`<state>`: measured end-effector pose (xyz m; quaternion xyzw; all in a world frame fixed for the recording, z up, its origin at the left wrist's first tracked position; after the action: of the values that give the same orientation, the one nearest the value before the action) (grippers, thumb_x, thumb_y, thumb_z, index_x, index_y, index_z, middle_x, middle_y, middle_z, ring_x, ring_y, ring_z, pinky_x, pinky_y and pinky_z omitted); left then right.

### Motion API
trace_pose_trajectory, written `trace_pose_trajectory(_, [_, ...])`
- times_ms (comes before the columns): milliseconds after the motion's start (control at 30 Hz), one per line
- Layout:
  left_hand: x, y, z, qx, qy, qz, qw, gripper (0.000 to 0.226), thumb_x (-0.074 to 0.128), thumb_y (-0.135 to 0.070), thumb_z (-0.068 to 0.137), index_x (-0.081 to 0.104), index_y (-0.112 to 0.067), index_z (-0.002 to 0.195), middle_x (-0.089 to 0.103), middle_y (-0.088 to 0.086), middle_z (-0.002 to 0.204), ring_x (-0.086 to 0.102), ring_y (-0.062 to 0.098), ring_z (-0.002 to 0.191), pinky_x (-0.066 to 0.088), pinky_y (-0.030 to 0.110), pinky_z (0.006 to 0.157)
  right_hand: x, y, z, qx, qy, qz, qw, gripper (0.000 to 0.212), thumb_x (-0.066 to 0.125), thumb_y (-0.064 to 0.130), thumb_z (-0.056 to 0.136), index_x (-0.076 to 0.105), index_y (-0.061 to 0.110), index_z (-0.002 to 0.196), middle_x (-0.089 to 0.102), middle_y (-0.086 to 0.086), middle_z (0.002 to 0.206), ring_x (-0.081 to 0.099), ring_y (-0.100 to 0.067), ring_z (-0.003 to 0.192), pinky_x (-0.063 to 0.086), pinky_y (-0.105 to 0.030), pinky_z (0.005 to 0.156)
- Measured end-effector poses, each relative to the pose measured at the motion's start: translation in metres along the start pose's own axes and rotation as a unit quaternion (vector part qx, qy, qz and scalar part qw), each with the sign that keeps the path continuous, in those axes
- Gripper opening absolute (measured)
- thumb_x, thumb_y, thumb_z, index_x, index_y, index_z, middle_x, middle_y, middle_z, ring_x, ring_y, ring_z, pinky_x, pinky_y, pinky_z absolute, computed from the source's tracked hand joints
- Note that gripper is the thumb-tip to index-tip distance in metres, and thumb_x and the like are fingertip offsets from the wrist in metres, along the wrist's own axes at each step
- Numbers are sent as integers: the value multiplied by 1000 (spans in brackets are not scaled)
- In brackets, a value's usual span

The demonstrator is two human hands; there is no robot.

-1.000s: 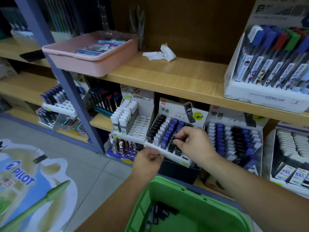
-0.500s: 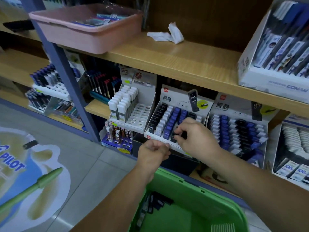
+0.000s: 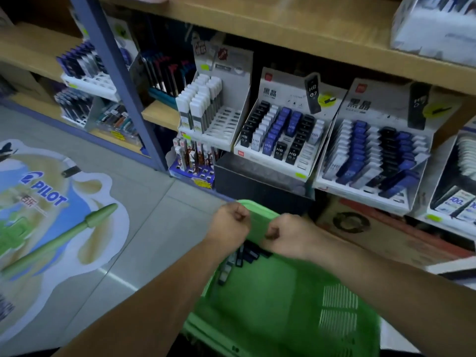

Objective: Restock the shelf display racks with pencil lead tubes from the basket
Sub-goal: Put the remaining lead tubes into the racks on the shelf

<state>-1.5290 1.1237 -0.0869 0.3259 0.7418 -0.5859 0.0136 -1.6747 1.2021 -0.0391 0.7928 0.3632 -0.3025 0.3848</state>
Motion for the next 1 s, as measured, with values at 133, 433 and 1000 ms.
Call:
trace_pose_trajectory(133, [9, 45, -24, -78, 63, 139, 985, 19, 63, -12, 88, 64, -26, 75, 75, 4, 87, 71, 27, 81, 62, 37, 76, 65, -28, 17, 38, 8, 137, 990, 22, 69, 42, 93, 67, 23, 82, 67, -1, 76, 62, -19, 68, 45, -31, 61])
trace_pose_trajectory(433, [53, 147, -33, -233, 96, 164, 954, 44, 60, -17, 101, 53, -6, 143, 60, 14, 141, 61, 29, 121, 47, 28, 93, 147, -64, 79, 71, 42, 278, 957, 39, 49, 41, 107, 55, 25, 142, 61, -1, 137, 57, -26, 121, 45, -37, 98])
trace_pose_trajectory(1000, [75, 167, -20, -260, 152, 240, 923, 32, 55, 5, 97, 59, -1, 128, 56, 17, 141, 60, 29, 116, 47, 29, 87, 179, -128, 29, 199, 46, 355, 912, 38, 67, 44, 96, 68, 21, 126, 69, -2, 123, 64, -25, 112, 51, -45, 105])
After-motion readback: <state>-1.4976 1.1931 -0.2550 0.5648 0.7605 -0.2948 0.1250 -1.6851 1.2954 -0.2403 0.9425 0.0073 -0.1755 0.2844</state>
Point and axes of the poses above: each hand's wrist, its own z-axis towards the middle knuckle, its own x-axis out of the palm, y = z × x, the point moved 2 cm from there along z, towards the middle knuckle
